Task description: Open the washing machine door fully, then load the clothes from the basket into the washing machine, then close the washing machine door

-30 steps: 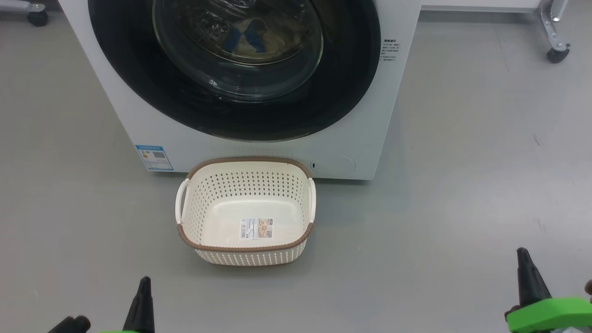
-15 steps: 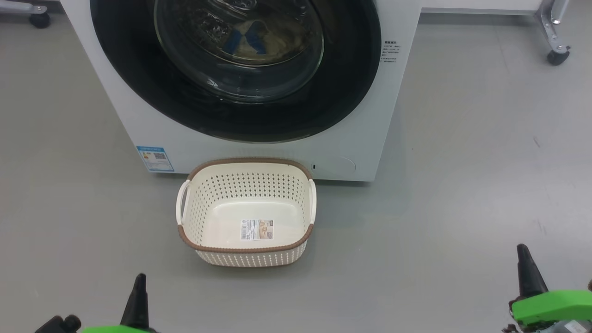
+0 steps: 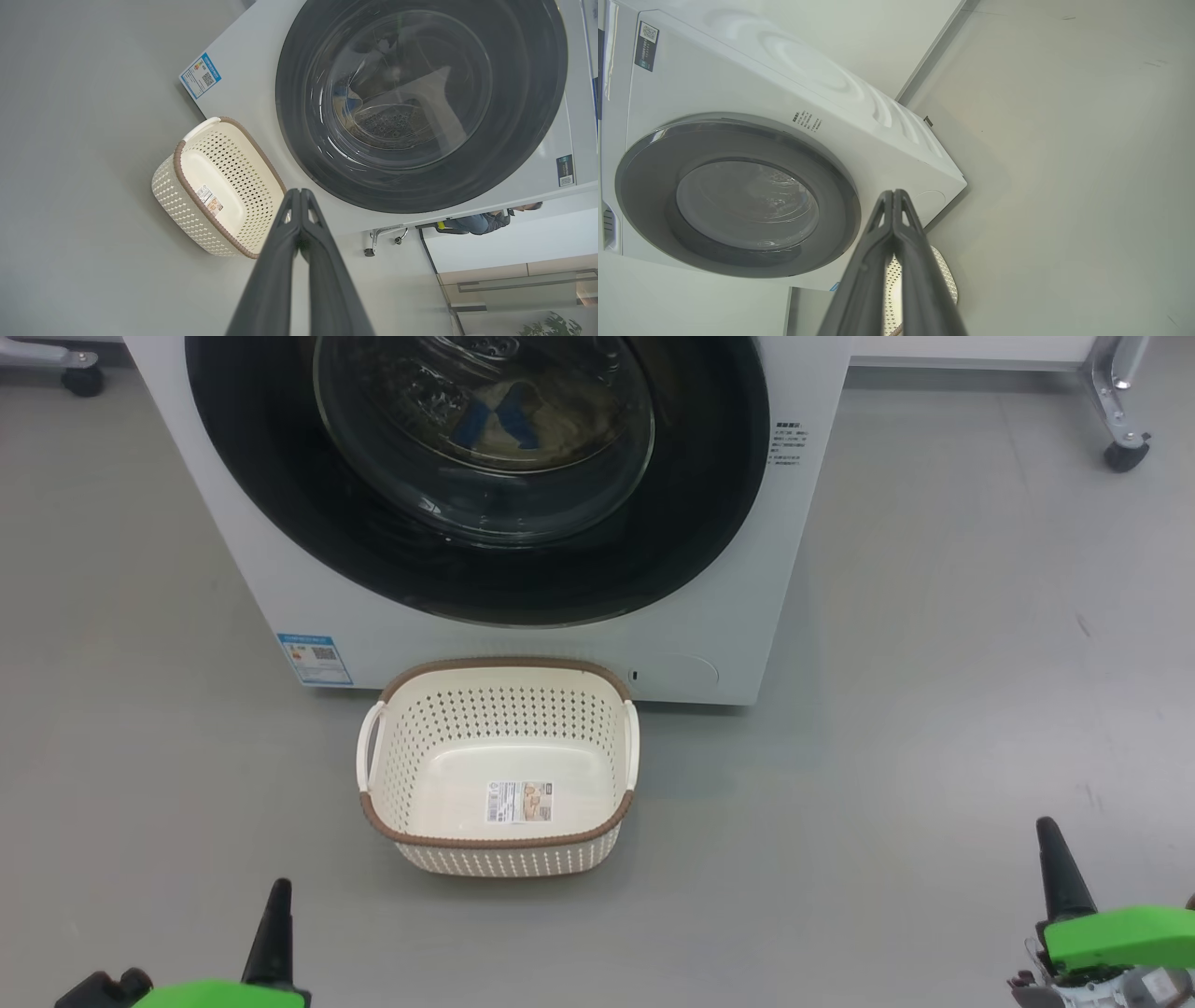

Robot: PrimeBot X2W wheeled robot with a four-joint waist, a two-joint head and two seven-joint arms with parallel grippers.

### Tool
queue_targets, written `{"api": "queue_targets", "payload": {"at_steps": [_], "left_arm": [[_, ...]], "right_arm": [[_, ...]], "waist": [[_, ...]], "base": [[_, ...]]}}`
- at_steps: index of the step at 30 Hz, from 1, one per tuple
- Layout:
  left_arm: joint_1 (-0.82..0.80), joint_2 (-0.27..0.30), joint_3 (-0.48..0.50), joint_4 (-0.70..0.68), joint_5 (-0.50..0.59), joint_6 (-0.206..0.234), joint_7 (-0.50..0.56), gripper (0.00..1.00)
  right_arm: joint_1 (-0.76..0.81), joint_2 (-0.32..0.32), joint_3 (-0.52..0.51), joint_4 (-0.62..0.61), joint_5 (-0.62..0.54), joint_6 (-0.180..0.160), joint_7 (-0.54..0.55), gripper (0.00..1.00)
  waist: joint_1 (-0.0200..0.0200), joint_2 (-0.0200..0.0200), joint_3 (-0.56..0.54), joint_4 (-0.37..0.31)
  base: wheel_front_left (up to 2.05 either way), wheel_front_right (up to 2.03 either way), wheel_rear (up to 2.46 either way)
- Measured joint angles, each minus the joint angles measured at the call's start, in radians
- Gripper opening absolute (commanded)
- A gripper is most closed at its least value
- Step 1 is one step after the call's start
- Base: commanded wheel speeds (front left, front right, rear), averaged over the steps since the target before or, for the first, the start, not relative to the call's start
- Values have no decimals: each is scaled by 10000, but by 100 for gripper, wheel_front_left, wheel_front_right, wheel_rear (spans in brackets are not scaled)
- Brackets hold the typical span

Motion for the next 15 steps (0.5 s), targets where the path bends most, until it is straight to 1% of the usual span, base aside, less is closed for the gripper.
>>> {"api": "queue_targets", "payload": {"at_steps": [15], "left_arm": [[-228, 4, 207, 31, -1620, -84, 437, 0]], "right_arm": [[-328, 0, 46, 88, 1779, -4, 433, 0]], "waist": [[0, 0, -54, 18]], "base": [[0, 0, 0]]}}
